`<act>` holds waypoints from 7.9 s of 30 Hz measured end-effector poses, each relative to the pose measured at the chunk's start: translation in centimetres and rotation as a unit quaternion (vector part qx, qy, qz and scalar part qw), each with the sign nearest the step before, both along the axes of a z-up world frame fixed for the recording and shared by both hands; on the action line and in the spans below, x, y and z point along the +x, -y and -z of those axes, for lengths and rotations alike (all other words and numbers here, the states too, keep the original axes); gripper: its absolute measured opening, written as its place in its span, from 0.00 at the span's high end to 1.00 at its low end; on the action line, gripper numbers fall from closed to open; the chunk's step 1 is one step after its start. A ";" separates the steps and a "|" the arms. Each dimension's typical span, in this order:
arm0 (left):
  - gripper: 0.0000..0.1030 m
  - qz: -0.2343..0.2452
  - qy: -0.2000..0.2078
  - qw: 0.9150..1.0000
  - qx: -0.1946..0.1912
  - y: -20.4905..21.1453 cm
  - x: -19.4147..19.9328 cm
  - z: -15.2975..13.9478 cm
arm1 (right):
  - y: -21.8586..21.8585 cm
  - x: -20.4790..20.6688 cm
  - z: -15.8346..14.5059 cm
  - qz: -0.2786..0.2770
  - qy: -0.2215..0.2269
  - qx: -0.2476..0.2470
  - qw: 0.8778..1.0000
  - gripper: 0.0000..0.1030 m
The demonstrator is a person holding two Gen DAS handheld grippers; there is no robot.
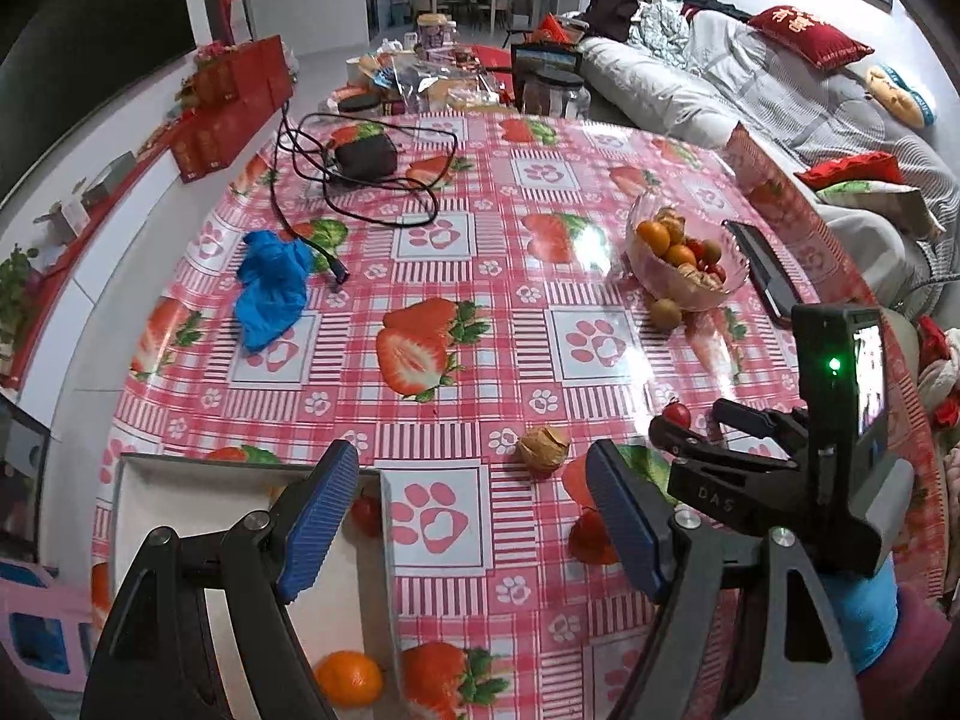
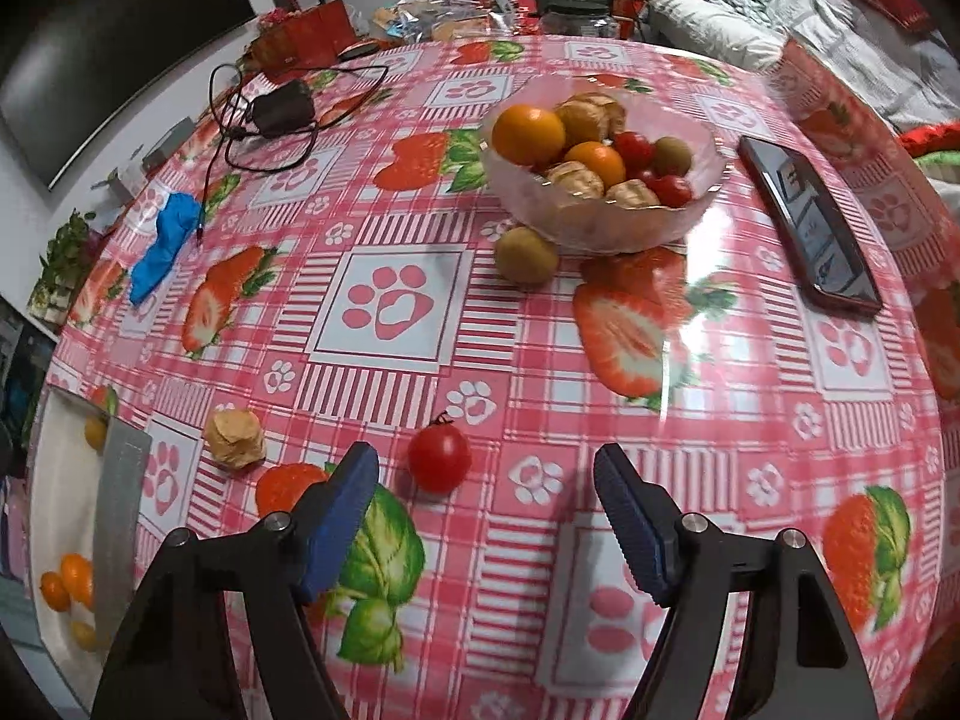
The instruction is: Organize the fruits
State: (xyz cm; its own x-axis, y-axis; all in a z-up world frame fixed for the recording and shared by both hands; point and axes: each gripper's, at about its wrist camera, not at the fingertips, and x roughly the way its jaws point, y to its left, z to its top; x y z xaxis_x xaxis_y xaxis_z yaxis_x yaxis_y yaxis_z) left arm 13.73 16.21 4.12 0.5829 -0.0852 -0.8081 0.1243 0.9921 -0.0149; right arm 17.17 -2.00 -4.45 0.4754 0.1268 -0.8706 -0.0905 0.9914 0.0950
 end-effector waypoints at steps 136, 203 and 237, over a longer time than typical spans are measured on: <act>0.69 -0.143 0.002 0.986 -0.085 -15.8 -19.6 8.0 | -20.4 -16.7 -4.5 -0.232 0.018 0.052 0.971 0.76; 0.22 -0.046 -0.001 0.999 0.012 -3.5 -17.2 4.4 | 3.4 -16.1 0.2 0.038 0.010 -0.017 0.999 0.00; 0.76 0.016 -0.029 0.999 0.032 8.0 -1.7 9.1 | 7.8 -17.5 2.0 0.062 0.080 -0.047 0.994 0.00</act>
State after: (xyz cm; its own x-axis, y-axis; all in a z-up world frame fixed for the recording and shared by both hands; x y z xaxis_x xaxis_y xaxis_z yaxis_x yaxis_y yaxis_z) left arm 11.99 8.20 -4.98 0.5332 -0.0509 -0.8444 0.1575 0.9867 0.0400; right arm -0.37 -9.83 -6.44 0.6162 -0.0200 -0.7873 0.0267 0.9996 -0.0044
